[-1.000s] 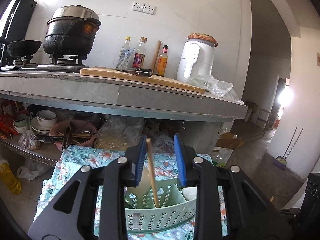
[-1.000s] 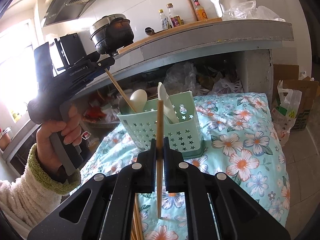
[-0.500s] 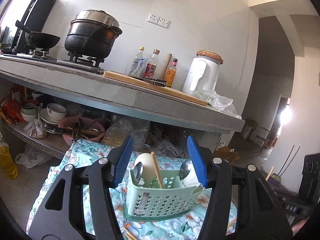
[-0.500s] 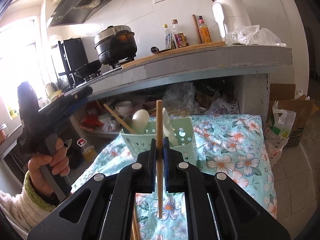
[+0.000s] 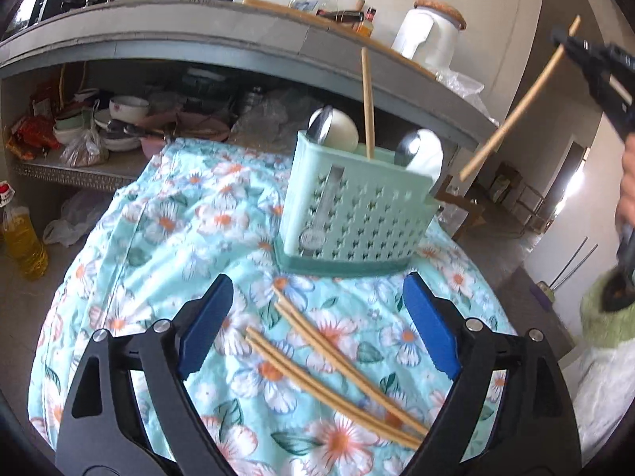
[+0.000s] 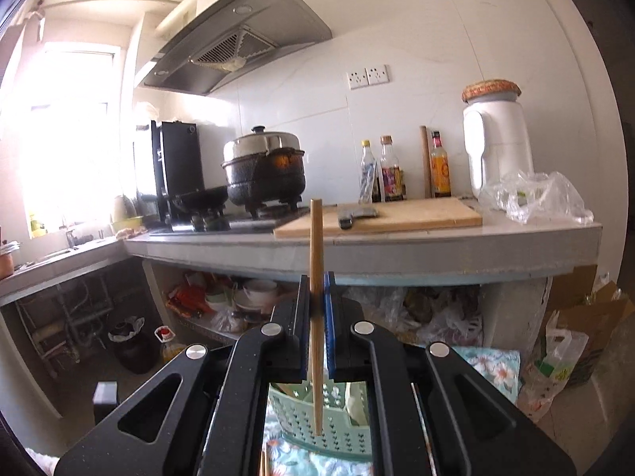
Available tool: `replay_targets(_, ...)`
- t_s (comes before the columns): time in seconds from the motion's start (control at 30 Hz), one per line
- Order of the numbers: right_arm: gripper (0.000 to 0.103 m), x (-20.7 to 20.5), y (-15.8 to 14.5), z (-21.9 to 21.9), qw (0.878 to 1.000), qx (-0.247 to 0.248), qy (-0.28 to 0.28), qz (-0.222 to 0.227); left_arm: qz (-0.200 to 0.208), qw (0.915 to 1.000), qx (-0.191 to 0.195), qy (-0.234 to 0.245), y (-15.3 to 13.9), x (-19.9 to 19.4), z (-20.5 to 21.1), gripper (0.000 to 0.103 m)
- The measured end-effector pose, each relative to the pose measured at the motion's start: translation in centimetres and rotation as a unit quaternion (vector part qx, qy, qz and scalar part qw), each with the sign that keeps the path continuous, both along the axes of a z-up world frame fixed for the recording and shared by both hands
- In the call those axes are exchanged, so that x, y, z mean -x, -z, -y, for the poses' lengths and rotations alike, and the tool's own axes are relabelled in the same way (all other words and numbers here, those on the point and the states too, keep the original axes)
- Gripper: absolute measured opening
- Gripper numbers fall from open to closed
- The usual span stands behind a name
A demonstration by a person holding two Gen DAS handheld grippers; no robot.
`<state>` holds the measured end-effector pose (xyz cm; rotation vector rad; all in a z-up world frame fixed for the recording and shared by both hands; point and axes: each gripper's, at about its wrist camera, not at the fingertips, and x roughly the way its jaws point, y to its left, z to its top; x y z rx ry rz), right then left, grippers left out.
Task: Organize utensils
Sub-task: 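Lower the chopstick into the holder and open the right gripper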
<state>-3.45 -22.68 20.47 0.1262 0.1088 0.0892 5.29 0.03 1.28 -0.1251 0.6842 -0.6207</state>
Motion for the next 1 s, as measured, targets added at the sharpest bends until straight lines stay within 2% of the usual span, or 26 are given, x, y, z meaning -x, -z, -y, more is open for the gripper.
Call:
replay_targets(0.13, 0.007, -2.3, -1.4, -0.9, 1.0, 0.002, -0.01, 0.017, -0.03, 0.9992, -0.024, 0.004, 2.6, 1.0, -0.1, 0.085)
replay_targets(0.27, 0.007, -5.4, -0.6, -2.0, 1.0, 0.014, -0.005, 0.003, -0.056, 0.9981, -0.028, 0.004, 4.3, 1.4, -0.2, 0.086)
replay_targets(0.5, 0.007, -11.1, 4.5, -2.6, 0.997, 0.048, 0.021, -0.065, -0.082, 0.9958, -0.042, 0.006, 5.9, 1.3, -0.3, 0.09)
replay_targets(0.67, 0.007, -13.4, 8.6, -2.1, 0.99, 0.04, 0.008, -0.136, -0.108, 0.9936, -0.033, -0.005, 7.0, 0.6, -1.0, 0.091)
replay_targets(0.8, 0.009, -13.8, 9.5, -1.7, 0.985, 0.041, 0.017, -0.167, -0.117, 0.9927, -0.029, -0.005, 7.5, 0.4, -1.2, 0.093)
replay_targets(0.87, 0.022, -13.1, 9.0, -1.2, 0.986, 0.037, 0.025, -0.158, -0.116, 0.9929, -0.025, -0.004, 7.5, 0.4, -1.2, 0.094)
replay_targets(0.9, 0.036, -12.7, 8.6, -0.9, 0.988, 0.035, 0.03, -0.148, -0.117, 0.9928, -0.025, -0.004, 7.6, 0.4, -1.2, 0.095)
replay_targets(0.93, 0.044, -12.1, 8.1, -0.7, 0.989, 0.033, 0.035, -0.137, -0.117, 0.9927, -0.026, -0.004, 7.6, 0.4, -1.1, 0.095)
replay_targets(1.0, 0.047, -11.0, 7.2, -0.1, 0.991, 0.029, 0.046, -0.119, -0.118, 0.9927, -0.024, -0.005, 7.6, 0.4, -1.1, 0.095)
